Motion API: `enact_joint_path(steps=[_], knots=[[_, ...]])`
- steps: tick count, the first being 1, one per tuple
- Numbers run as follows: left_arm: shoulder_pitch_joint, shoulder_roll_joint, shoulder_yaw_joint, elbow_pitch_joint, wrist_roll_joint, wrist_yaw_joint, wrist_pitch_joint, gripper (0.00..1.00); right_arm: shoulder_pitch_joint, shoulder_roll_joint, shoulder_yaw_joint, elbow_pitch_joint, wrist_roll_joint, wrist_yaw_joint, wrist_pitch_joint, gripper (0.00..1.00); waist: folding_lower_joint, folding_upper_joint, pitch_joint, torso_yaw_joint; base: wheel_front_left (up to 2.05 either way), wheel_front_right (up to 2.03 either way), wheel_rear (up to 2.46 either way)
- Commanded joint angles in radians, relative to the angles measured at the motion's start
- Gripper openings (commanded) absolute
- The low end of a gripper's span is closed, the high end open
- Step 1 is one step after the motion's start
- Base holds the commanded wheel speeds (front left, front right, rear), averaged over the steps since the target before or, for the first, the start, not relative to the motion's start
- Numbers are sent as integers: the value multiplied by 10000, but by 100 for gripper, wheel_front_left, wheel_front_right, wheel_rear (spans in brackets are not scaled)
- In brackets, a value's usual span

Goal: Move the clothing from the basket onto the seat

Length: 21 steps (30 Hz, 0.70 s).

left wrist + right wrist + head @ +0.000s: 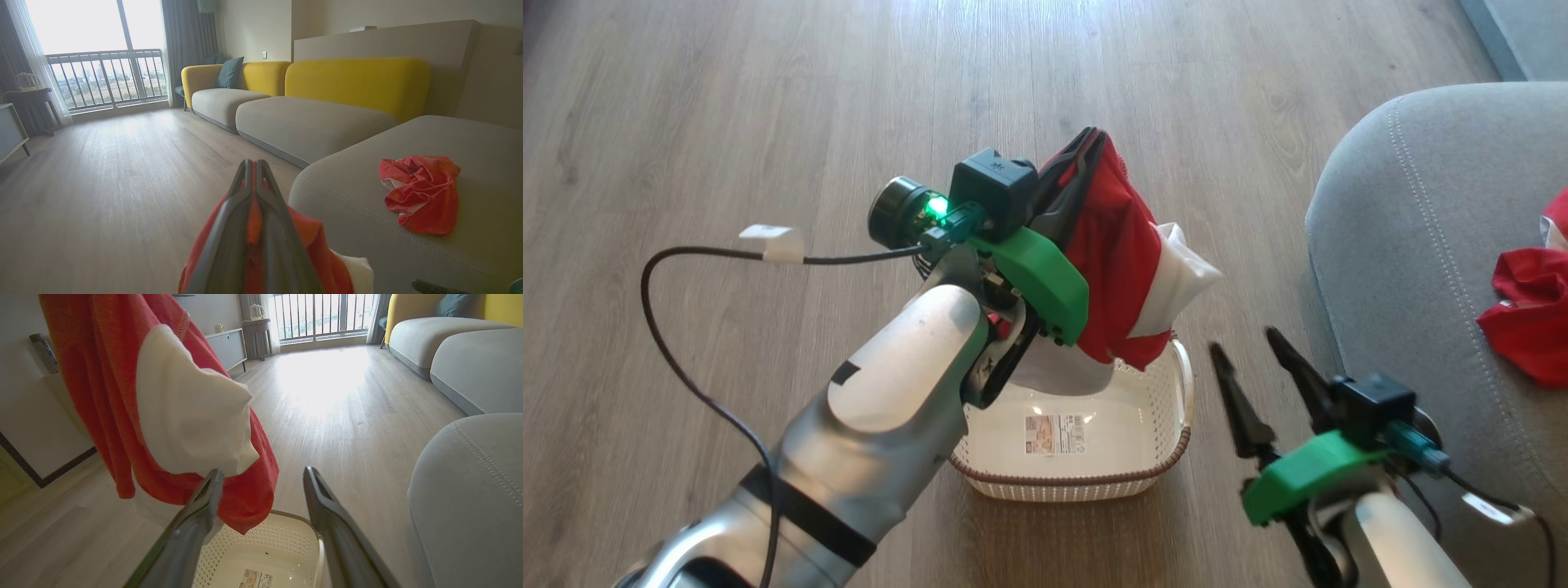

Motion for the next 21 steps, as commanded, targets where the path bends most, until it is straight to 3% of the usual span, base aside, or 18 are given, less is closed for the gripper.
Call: enact_joint_path(steps=[1,11,21], knots=[[-604,143,249,-355,-71,7,-139,0,-601,-18,355,-465,-84,-2,-65,100,1,0,6,7,0,0,0],[-673,143,-209,-486,-418,55,-139,0,-2264,-235,1810,-699,-121,-2,-65,100,1,0,23,223,0,0,0],[-929,143,-867,-787,-794,156,-139,0,-3745,87,3200,2124,40,-2,137,100,1,0,50,640,0,0,0]])
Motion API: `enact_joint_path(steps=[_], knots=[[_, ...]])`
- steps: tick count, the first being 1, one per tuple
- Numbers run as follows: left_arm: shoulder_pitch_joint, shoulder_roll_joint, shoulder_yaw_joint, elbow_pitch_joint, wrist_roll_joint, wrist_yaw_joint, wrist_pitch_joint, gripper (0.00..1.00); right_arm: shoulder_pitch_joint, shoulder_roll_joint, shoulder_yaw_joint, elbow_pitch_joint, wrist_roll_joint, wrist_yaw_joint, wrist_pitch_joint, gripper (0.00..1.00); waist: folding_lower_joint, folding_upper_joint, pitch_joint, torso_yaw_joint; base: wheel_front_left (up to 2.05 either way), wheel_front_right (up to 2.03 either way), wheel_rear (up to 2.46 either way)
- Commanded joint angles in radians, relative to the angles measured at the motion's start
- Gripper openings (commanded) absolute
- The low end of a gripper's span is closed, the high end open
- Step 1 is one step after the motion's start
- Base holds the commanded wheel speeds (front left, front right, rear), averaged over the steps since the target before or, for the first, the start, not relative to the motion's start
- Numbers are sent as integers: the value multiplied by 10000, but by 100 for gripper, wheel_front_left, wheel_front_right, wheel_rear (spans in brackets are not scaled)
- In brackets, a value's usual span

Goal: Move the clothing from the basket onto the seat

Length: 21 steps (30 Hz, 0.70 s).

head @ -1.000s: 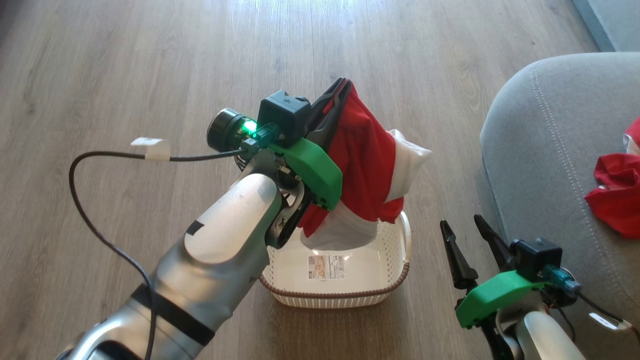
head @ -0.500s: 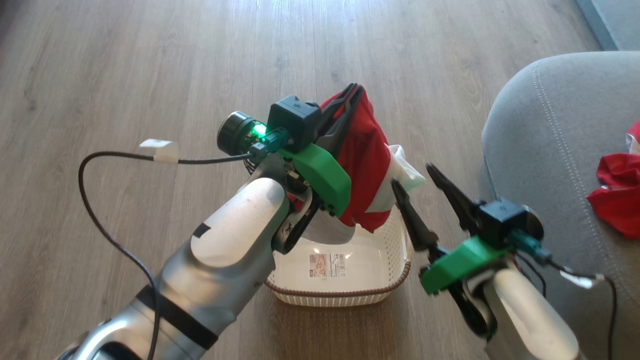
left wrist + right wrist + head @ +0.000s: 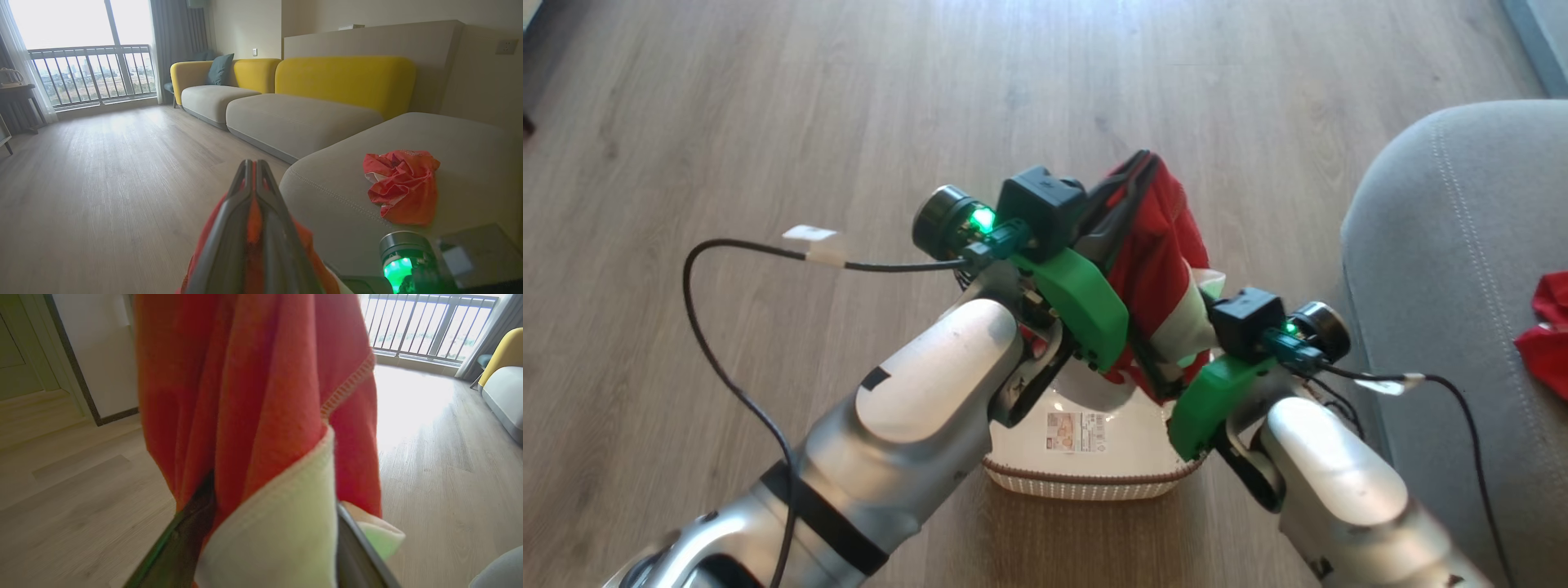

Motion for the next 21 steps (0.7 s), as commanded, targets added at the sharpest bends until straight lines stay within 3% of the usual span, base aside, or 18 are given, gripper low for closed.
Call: enact_joint_path(steps=[1,5,6,7,8,17,18,19,20,21], knots=[[-718,129,262,-349,-53,65,-137,0,-453,226,202,-93,93,-4,2,100,1,0,3,78,0,0,0],[-807,129,31,-392,-181,123,-137,0,-816,391,589,778,333,-4,-42,98,1,0,-24,202,0,0,0],[-822,129,-11,-398,-206,136,-137,0,-895,421,708,987,408,-4,-52,47,1,0,-30,222,0,0,0],[-830,129,-59,-403,-231,146,-137,0,-973,444,787,1157,474,-4,-73,15,1,0,-42,246,0,0,0],[-827,129,-105,-406,-256,157,-137,0,-1044,463,843,1286,545,-4,-101,0,1,0,-53,263,0,0,0],[-671,129,-239,-256,-251,198,-137,0,-1116,517,688,1234,881,-4,-213,0,1,0,-59,98,0,0,0],[-629,129,-235,-226,-260,134,-137,18,-1069,509,582,1088,859,-4,-214,0,1,0,-61,54,0,0,0],[-598,129,-239,-213,-237,35,-137,51,-1015,491,492,939,823,-4,-214,0,1,0,-55,4,0,0,0],[-558,129,-192,-198,-202,-14,-137,100,-947,468,386,779,793,-4,-215,0,1,0,-46,-44,0,0,0],[-558,129,-192,-198,-202,-14,-137,100,-947,468,386,779,793,-4,-215,0,1,0,-46,-44,0,0,0]])
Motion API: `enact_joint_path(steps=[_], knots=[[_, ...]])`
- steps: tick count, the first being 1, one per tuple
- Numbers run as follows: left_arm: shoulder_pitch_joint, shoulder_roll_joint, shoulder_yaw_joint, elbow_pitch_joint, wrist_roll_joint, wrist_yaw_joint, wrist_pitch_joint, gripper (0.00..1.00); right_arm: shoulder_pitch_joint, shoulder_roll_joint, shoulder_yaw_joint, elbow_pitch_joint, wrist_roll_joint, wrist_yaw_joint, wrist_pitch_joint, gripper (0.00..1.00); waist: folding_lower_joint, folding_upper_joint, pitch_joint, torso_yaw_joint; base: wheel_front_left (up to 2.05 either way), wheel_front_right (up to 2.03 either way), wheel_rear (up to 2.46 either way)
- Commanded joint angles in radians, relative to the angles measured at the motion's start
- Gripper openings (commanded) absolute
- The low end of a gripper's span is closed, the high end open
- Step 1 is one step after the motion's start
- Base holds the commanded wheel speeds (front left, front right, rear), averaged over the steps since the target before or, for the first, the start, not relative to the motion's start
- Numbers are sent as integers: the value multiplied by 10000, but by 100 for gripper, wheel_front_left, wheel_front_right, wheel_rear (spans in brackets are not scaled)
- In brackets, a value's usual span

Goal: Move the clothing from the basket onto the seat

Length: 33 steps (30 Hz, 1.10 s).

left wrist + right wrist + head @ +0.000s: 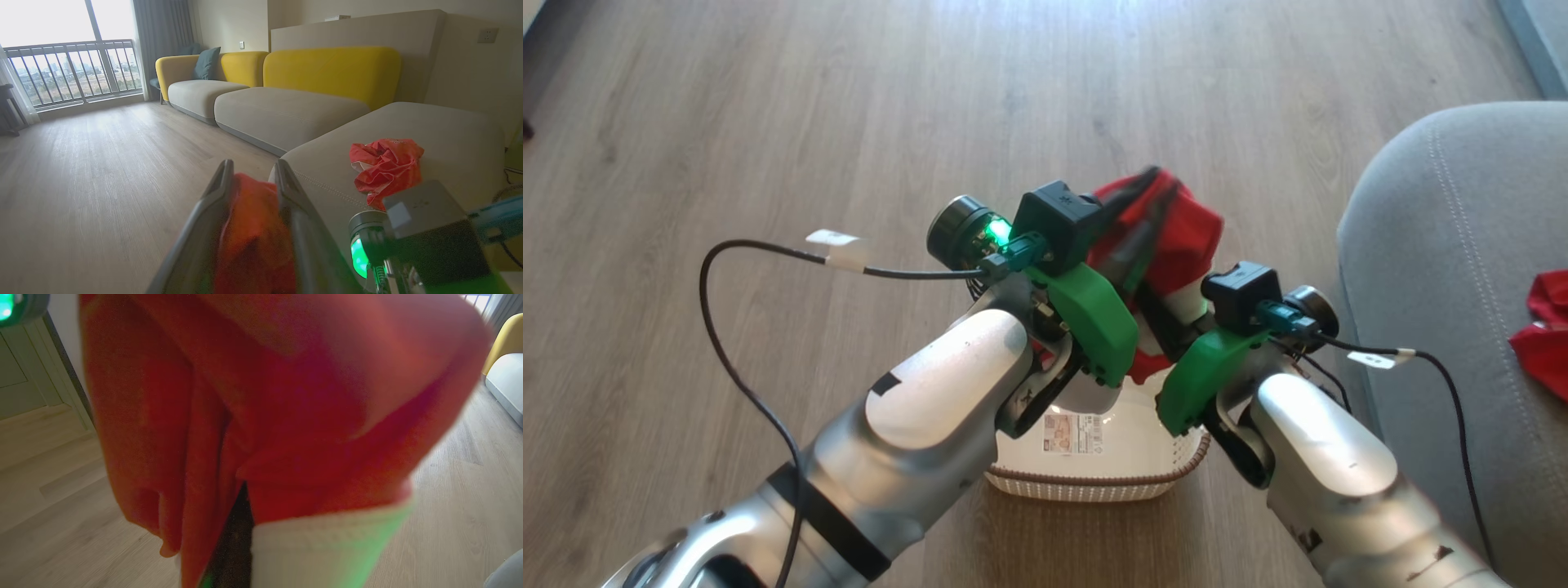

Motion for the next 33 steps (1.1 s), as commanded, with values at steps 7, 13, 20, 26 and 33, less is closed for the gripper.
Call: enact_joint_path(steps=[7,13,20,26,33], knots=[[-135,114,681,203,277,-375,-137,100,489,-102,-846,-1496,-223,-2,-138,0,0,0,120,-405,0,0,0],[196,114,1067,718,648,-745,-137,100,1107,-389,-1732,-2413,-340,-2,-138,0,0,0,176,-946,0,0,0],[653,135,1597,1242,1163,-1325,-137,100,1600,-614,-2481,-3276,-381,-2,-139,0,0,0,247,-1953,0,0,0],[1256,134,2221,1469,1660,-1796,-137,100,1965,-631,-2830,-3828,-321,-2,-139,0,0,0,191,-3120,0,0,0],[1860,121,2829,1278,2011,-2075,-137,100,2228,-571,-2975,-4293,-244,-2,-139,0,0,0,51,-4405,0,0,0]])
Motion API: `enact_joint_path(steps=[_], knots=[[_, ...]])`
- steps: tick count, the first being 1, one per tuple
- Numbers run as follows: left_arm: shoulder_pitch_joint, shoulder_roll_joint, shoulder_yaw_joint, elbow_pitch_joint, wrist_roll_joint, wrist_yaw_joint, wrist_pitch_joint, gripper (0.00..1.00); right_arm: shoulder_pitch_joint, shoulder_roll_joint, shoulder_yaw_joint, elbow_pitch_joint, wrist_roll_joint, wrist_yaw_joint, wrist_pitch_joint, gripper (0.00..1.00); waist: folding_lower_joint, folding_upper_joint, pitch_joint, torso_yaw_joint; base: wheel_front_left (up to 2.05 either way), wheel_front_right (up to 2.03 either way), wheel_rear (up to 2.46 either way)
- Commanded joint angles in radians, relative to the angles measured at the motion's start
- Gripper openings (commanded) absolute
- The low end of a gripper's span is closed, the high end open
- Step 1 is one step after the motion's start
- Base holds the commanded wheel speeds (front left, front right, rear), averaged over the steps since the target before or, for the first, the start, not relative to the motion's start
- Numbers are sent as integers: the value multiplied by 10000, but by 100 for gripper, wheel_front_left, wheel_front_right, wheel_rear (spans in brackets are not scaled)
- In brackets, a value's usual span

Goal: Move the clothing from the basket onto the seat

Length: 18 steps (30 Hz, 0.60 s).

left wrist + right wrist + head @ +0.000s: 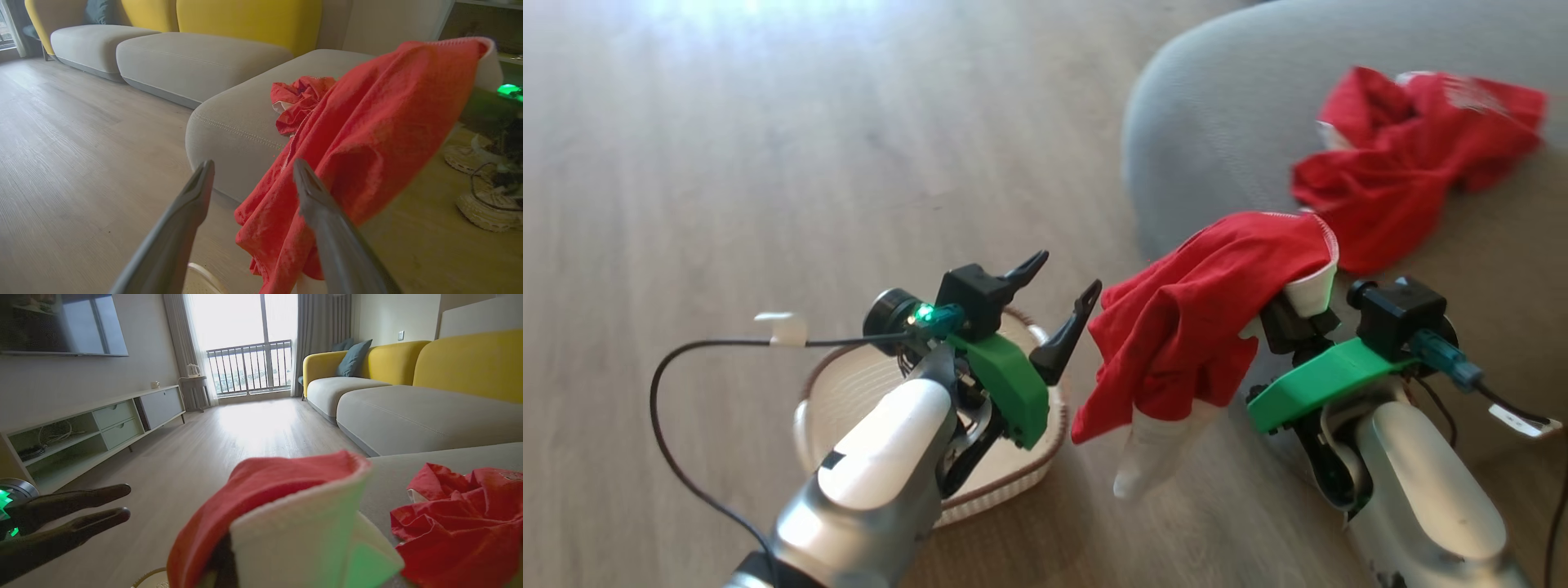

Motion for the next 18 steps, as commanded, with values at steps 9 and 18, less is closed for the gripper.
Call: enact_joint_path(steps=[9,18], knots=[[345,114,841,-885,382,-220,-126,100,323,71,-352,-1004,35,-2,-137,0,0,0,-105,-1800,0,0,0],[268,113,581,-1152,421,-293,-126,100,1042,185,-1347,-1938,-120,-2,-137,0,0,0,278,-2039,0,0,0]])
